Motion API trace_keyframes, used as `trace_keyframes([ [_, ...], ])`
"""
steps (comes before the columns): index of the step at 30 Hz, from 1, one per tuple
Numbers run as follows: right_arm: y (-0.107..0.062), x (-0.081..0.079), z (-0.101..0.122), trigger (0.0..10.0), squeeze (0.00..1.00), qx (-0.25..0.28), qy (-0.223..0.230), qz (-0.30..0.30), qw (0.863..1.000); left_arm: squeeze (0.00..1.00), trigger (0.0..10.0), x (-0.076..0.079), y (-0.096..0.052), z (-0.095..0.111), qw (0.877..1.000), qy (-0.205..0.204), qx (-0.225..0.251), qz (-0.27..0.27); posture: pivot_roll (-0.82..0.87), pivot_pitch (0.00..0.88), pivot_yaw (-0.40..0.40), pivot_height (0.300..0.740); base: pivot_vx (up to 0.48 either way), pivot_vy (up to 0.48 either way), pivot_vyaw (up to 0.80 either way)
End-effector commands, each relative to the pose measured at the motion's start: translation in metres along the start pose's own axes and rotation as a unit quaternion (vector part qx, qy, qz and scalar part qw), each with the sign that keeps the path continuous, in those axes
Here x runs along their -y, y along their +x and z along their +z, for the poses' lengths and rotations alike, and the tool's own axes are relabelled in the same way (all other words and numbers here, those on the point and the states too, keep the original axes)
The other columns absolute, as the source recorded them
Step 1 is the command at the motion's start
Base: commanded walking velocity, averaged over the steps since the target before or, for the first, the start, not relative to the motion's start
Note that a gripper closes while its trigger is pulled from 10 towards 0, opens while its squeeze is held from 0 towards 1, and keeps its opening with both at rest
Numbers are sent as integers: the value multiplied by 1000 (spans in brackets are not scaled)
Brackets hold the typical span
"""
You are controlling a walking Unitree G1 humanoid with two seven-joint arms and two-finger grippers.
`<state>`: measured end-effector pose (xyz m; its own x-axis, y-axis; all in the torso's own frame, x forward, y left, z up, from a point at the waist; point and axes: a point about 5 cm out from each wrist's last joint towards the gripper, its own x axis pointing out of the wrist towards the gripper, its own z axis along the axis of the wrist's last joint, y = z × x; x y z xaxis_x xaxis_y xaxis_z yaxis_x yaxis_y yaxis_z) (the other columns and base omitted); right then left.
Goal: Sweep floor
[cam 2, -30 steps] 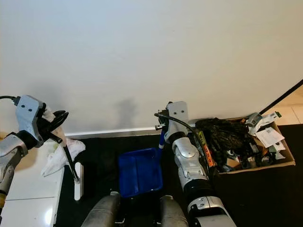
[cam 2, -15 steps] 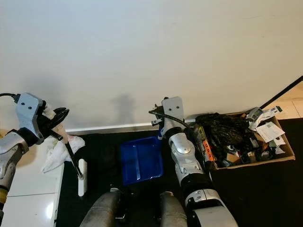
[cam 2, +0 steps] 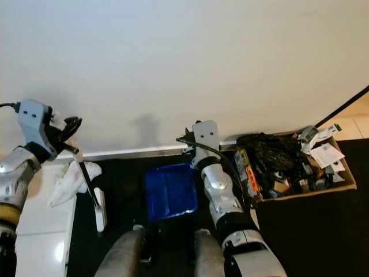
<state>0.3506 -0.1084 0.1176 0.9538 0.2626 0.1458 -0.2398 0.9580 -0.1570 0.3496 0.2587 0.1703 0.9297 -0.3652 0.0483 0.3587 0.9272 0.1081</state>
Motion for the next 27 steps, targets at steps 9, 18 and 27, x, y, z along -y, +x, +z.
trace_keyframes([
  [9, -12, 2, -17, 10000, 0, -36, -5, 5, 999, 0, 10000, -3, 19, 11, 993, -107, 55, 13, 109, 455, 12, 740, 0, 0, 0],
  [18, -18, 8, -17, 10000, 0, -32, -7, -3, 999, 0, 10000, 14, 40, 18, 960, -257, 114, -19, 68, 468, 22, 740, 0, 0, 0],
  [27, -21, 11, -16, 10000, 0, -29, -2, -15, 999, 0, 10000, 45, 21, -37, 907, -410, 85, -38, 65, 467, 40, 740, 0, 0, 0],
])
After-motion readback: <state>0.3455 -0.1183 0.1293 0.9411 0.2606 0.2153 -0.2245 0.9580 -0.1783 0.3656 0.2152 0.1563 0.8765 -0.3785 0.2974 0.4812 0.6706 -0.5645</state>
